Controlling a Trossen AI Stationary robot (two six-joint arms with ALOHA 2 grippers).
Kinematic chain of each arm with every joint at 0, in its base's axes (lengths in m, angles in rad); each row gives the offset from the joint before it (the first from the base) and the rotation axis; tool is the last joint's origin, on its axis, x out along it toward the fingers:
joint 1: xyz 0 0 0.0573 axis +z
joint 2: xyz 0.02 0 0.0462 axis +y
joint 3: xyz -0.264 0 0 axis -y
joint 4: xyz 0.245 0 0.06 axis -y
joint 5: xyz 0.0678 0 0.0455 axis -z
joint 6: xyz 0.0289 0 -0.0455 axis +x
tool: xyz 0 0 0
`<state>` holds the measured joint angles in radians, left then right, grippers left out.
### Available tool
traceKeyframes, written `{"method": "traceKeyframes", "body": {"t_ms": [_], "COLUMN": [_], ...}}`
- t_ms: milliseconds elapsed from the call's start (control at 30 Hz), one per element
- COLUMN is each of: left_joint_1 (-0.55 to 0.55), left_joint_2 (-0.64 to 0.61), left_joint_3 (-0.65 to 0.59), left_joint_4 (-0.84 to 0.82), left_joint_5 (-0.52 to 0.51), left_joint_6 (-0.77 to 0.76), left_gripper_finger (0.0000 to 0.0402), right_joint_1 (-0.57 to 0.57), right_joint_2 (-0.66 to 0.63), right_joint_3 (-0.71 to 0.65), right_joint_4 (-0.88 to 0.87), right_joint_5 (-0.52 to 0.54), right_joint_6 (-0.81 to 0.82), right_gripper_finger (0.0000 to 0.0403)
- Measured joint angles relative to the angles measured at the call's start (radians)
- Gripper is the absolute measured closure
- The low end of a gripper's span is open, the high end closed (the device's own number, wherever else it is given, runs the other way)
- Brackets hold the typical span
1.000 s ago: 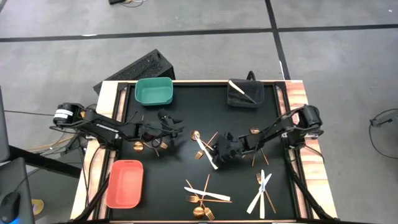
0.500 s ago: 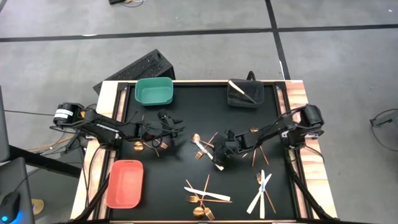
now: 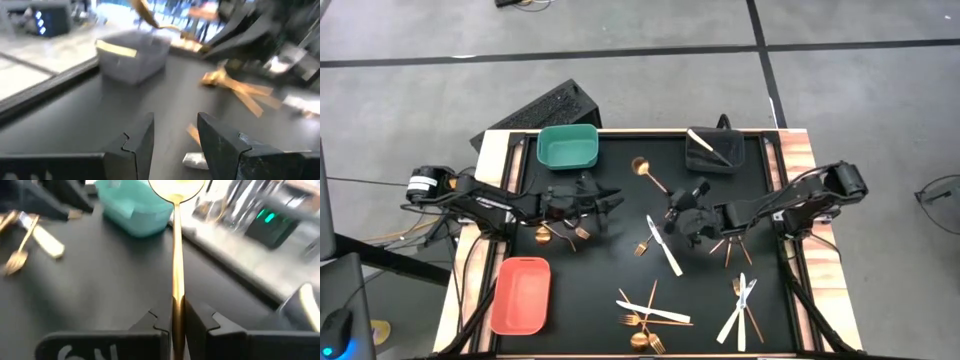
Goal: Sort silverware by color (type)
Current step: Put the gold spoon into the green bin
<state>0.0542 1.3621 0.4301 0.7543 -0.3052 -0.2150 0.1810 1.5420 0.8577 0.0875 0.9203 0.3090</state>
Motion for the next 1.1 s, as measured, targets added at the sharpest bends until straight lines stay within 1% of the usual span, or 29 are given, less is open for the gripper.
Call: {"method": "traceKeyframes", "body": {"t_ms": [100, 200, 267, 333, 433, 600, 667, 733, 833, 933, 967, 1033, 1100], "left_joint_1": [0.019, 0.043, 0.056, 0.061, 0.059, 0.060, 0.060, 0.060, 0.062, 0.069, 0.071, 0.078, 0.089], "left_joint_2": [0.018, 0.057, 0.093, 0.121, 0.152, 0.181, 0.181, 0.180, 0.180, 0.180, 0.180, 0.180, 0.172], "left_joint_3": [0.010, 0.059, 0.095, 0.124, 0.165, 0.213, 0.215, 0.215, 0.215, 0.216, 0.217, 0.217, 0.213], "left_joint_4": [0.099, 0.087, 0.089, 0.087, 0.093, 0.093, 0.097, 0.099, 0.097, 0.097, 0.100, 0.100, 0.081], "left_joint_5": [0.051, 0.065, 0.062, 0.072, 0.110, 0.115, 0.106, 0.082, 0.046, 0.050, 0.055, 0.029, -0.090], "left_joint_6": [0.011, -0.012, -0.028, -0.021, 0.016, 0.023, 0.023, 0.023, 0.027, 0.022, 0.017, 0.015, 0.034], "left_gripper_finger": [0.0261, 0.0247, 0.0233, 0.0220, 0.0211, 0.0215, 0.0227, 0.0249, 0.0305, 0.0374, 0.0386, 0.0388, 0.0389], "right_joint_1": [0.001, 0.002, 0.002, 0.002, 0.002, 0.002, 0.002, 0.002, 0.002, -0.001, -0.002, -0.008, -0.004], "right_joint_2": [0.048, 0.106, 0.124, 0.143, 0.150, 0.148, 0.147, 0.147, 0.147, 0.148, 0.149, 0.149, 0.145], "right_joint_3": [0.001, 0.001, 0.000, 0.003, 0.000, 0.001, 0.001, 0.002, 0.002, 0.002, 0.002, 0.002, 0.002], "right_joint_4": [0.185, 0.341, 0.391, 0.438, 0.421, 0.418, 0.425, 0.425, 0.420, 0.412, 0.410, 0.410, 0.400], "right_joint_5": [-0.001, -0.001, -0.001, -0.001, 0.011, 0.037, 0.037, 0.039, 0.045, 0.045, 0.045, 0.052, 0.065], "right_joint_6": [-0.158, -0.312, -0.377, -0.393, -0.396, -0.398, -0.418, -0.421, -0.424, -0.417, -0.407, -0.375, -0.356], "right_gripper_finger": [0.0351, 0.0350, 0.0350, 0.0350, 0.0350, 0.0350, 0.0350, 0.0349, 0.0349, 0.0342, 0.0336, 0.0322, 0.0304]}}
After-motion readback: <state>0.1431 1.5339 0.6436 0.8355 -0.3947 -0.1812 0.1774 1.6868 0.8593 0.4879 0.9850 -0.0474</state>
